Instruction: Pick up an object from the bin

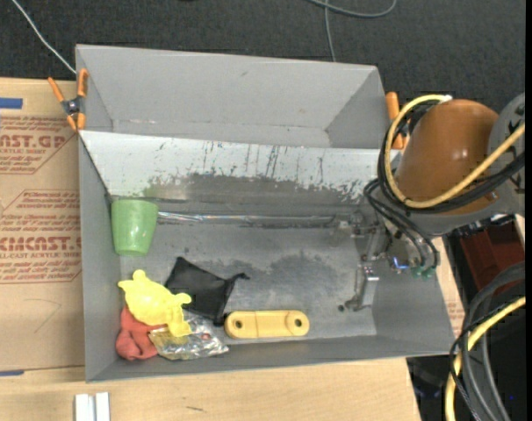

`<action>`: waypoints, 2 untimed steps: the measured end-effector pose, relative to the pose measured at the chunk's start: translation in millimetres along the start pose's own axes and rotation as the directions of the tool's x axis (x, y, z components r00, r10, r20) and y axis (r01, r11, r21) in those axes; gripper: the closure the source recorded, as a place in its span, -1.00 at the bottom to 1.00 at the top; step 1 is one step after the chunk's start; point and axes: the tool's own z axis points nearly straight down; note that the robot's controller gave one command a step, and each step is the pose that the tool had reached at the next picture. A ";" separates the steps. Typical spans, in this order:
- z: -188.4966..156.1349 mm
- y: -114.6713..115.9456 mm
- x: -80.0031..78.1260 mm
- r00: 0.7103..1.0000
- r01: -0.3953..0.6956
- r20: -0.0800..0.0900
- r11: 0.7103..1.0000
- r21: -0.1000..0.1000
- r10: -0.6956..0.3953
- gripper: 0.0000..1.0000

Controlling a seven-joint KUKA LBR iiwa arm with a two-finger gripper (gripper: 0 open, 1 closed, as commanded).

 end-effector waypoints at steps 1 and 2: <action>-4.4 0.3 -1.7 1.000 0.001 0.008 1.000 0.001 -0.001 -1.00; 71.8 74.4 17.1 0.999 0.041 -0.008 0.999 -0.004 -0.041 -1.00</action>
Offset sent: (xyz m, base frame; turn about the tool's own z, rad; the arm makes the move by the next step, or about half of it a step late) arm -0.0150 0.0695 -0.0675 -0.0345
